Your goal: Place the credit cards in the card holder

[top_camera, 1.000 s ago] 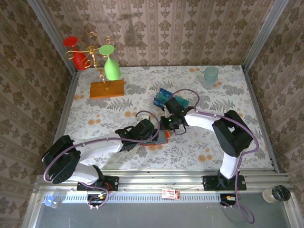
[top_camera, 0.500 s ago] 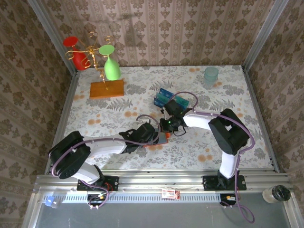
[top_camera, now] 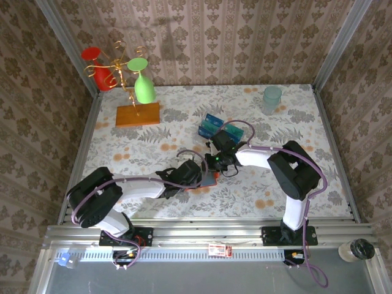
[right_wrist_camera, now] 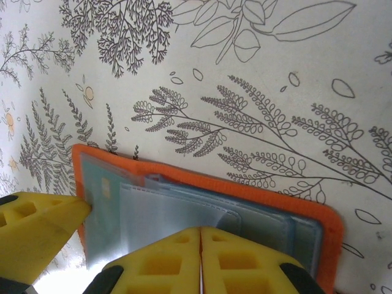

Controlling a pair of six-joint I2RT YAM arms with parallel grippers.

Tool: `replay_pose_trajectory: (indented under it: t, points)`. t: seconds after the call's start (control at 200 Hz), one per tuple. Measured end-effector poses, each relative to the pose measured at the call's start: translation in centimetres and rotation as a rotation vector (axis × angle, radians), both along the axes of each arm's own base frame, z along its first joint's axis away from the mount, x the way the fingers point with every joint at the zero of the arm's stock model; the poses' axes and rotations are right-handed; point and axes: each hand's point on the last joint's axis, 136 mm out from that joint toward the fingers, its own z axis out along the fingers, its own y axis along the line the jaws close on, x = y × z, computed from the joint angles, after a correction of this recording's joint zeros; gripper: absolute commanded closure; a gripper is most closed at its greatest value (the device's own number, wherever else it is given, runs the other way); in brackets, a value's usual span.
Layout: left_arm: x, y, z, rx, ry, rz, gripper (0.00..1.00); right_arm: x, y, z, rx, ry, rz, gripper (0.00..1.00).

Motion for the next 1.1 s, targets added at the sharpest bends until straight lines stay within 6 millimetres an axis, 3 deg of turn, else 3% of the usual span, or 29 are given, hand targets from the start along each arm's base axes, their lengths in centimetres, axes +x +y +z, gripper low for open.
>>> replay_pose_trajectory:
  t: [0.075,0.175,0.3,0.45,0.72,1.1]
  points:
    - [0.1,0.0,-0.1,0.005,-0.005,0.001,0.43,-0.1,0.0,0.0,0.003,0.003,0.002,0.86]
    - [0.2,0.0,-0.1,0.003,-0.010,0.003,0.43,-0.1,0.1,0.2,0.011,0.005,0.001,0.73]
    - [0.4,-0.2,-0.1,-0.006,-0.015,0.003,0.43,0.1,-0.2,1.7,0.033,-0.016,-0.018,0.62]
    - [0.4,-0.3,0.0,-0.012,-0.019,0.003,0.43,0.1,-0.7,2.9,0.055,-0.037,-0.037,0.59]
    - [0.4,-0.3,-0.1,-0.014,-0.021,0.003,0.43,-0.6,-1.1,1.6,0.060,-0.001,-0.075,0.56]
    - [0.4,-0.3,-0.1,-0.014,-0.021,0.003,0.43,-0.5,0.2,2.0,0.153,0.030,-0.092,0.55]
